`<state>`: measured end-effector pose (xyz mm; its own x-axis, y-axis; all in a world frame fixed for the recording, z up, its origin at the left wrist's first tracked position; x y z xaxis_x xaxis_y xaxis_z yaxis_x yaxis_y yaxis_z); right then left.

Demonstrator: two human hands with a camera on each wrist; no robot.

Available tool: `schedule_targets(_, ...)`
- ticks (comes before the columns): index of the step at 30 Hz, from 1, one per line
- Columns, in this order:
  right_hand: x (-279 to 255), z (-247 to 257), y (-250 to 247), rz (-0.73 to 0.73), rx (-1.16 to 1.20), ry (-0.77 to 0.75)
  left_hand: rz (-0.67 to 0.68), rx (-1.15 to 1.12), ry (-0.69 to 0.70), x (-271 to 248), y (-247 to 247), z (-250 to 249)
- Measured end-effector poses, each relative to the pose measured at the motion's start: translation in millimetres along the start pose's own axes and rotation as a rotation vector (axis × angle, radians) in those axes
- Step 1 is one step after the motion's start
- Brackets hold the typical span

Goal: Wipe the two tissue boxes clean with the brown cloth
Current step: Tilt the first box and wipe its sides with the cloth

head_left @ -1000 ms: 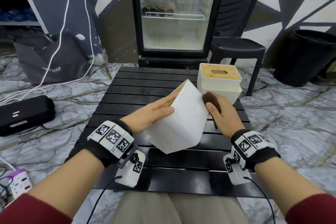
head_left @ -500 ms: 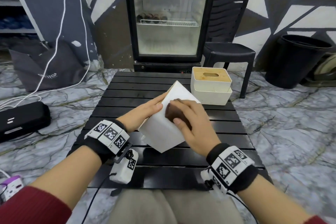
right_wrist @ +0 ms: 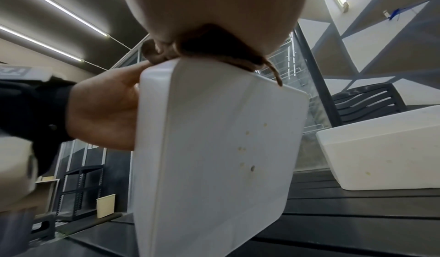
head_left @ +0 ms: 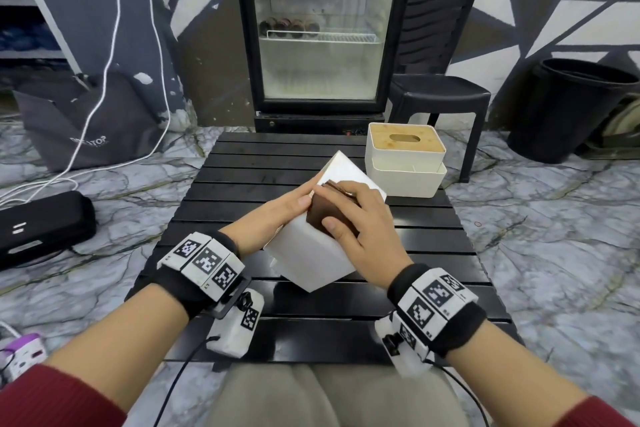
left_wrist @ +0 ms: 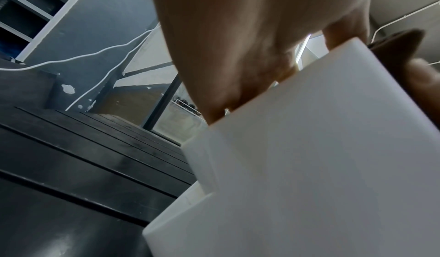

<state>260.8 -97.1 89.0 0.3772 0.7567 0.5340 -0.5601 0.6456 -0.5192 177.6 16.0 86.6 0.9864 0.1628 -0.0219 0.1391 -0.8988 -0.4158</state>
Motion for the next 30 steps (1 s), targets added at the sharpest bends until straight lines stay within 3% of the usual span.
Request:
schedule_targets(20, 58, -61, -25, -0.109, -0.034, 0.199, 0.045, -0.074, -0.037, 4, -1, 1)
schedule_targets(30, 46, -88, -32, -0.103, 0.101, 0.257, 0.018, -0.082, -0.039, 2, -5, 3)
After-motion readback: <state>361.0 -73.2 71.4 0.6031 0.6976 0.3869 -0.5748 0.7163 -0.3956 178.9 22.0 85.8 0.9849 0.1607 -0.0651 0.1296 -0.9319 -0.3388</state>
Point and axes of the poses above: each hand's wrist, its own x-axis towards the middle knuckle, its own y-axis out of the palm, z = x × y, the point moved 5 cm from there along x, towards the middle knuckle, and after that the axes turned 14 degrees about x, right-handed, at the moved point
